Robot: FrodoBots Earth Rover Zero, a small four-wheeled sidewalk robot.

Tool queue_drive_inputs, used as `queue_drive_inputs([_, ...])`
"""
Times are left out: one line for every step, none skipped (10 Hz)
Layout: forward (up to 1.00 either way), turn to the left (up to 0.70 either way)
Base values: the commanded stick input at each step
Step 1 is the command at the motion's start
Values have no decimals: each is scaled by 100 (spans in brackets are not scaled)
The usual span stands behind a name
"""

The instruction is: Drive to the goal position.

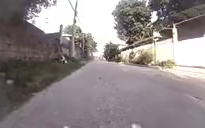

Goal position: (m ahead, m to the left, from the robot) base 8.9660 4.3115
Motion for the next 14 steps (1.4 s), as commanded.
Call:
queue_drive_inputs([100,0])
queue_drive_inputs([100,0])
queue_drive_inputs([100,0])
queue_drive_inputs([100,0])
queue_drive_inputs([100,9])
queue_drive_inputs([100,36])
queue_drive_inputs([100,20])
queue_drive_inputs([100,0])
queue_drive_inputs([100,0])
queue_drive_inputs([100,0])
queue_drive_inputs([100,0])
queue_drive_inputs([100,0])
queue_drive_inputs([100,0])
queue_drive_inputs([100,0])
